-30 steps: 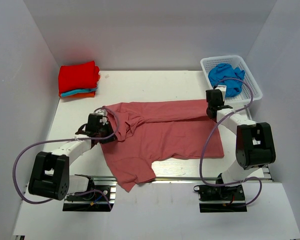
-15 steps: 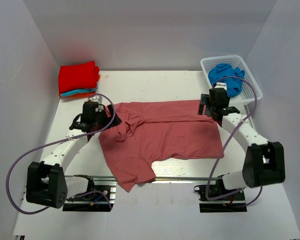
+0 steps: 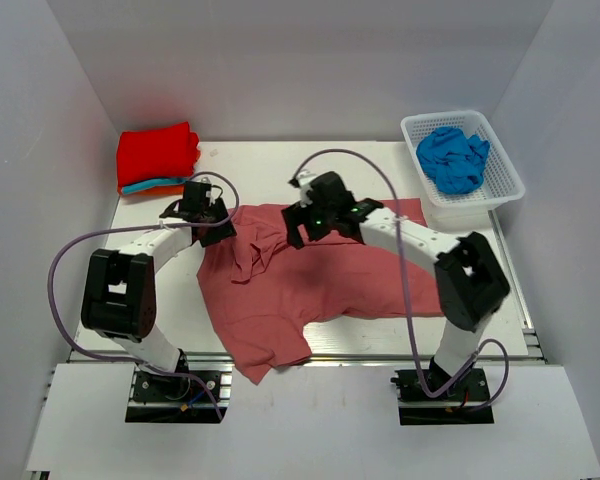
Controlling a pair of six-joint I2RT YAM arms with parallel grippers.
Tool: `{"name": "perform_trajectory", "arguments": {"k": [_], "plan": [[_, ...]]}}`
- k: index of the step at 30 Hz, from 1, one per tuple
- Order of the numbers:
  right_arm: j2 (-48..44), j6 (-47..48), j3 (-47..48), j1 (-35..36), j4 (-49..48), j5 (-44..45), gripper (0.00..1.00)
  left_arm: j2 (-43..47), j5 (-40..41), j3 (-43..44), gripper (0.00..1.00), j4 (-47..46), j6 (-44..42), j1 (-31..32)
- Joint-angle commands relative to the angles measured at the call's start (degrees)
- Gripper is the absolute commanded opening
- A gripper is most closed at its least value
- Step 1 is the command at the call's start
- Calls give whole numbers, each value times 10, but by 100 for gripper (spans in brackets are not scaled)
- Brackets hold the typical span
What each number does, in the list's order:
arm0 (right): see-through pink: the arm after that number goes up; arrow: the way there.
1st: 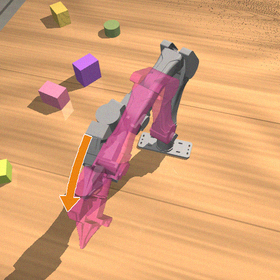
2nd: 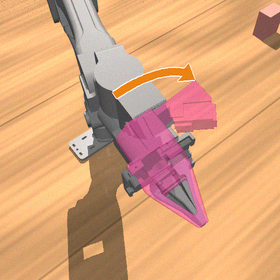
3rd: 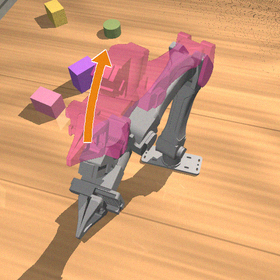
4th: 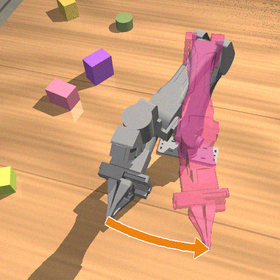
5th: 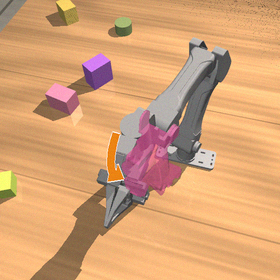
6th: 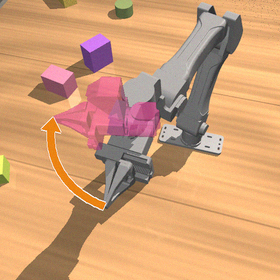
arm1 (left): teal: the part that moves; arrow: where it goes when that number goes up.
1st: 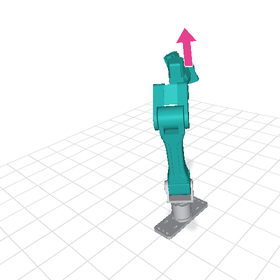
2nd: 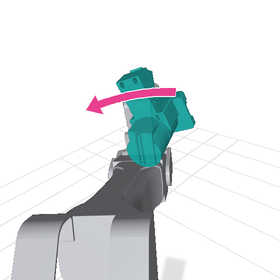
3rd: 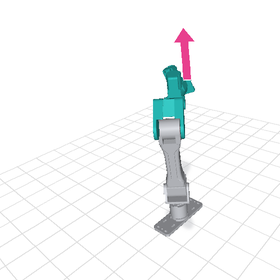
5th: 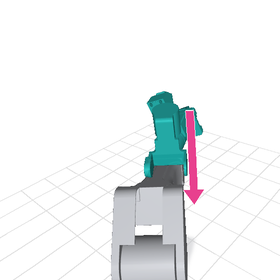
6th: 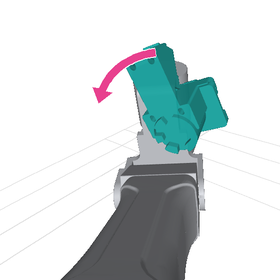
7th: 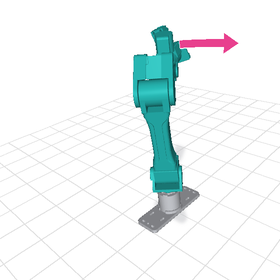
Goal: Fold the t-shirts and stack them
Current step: Fold the flattened tshirt in 1/3 of the way
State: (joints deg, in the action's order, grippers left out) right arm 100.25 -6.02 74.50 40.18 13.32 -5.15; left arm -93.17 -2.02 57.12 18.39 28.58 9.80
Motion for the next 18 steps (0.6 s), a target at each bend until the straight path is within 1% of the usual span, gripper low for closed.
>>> {"name": "perform_trajectory", "arguments": {"k": [1, 3, 4, 6, 7, 8, 9, 10, 11, 12, 13, 14, 16, 18], "plan": [[31, 5, 68, 29, 10, -14, 86, 38, 4, -16, 59, -19, -4, -4], [56, -1, 85, 51, -1, -12, 86, 45, 4, -21, 61, -31, -9, -4], [69, -6, 93, 61, -4, -10, 84, 45, -2, -21, 61, -39, -9, -4], [98, -9, 109, 74, -4, -6, 82, 22, -7, -21, 61, -47, -15, -4], [104, -12, 128, 85, -2, 1, 82, 14, -13, -14, 59, -47, -15, -4], [113, -14, 136, 90, -2, 27, 80, 5, -13, -4, 56, -47, -15, -4], [134, -21, 145, 98, 5, 34, 80, -11, -18, -3, 54, -47, -20, -4], [141, -23, 155, 103, 13, 40, 77, -18, -25, 4, 48, -41, -20, -4], [145, -26, 170, 109, 16, 46, 70, -18, -25, 4, 47, -41, -26, -4], [154, -31, 173, 110, 10, 69, 68, -24, -34, 4, 44, -47, -27, -4], [164, -36, 179, 118, 8, 70, 67, -24, -40, 4, 40, -47, -27, -4], [173, -41, 181, 120, 1, 76, 63, -24, -40, -2, 39, -54, -27, -4], [192, -45, 196, 127, 0, 87, 61, -24, -40, -2, 34, -59, -27, -9], [211, -45, 222, 132, -1, 93, 52, -24, -35, -2, 16, -59, -27, -9]]}}
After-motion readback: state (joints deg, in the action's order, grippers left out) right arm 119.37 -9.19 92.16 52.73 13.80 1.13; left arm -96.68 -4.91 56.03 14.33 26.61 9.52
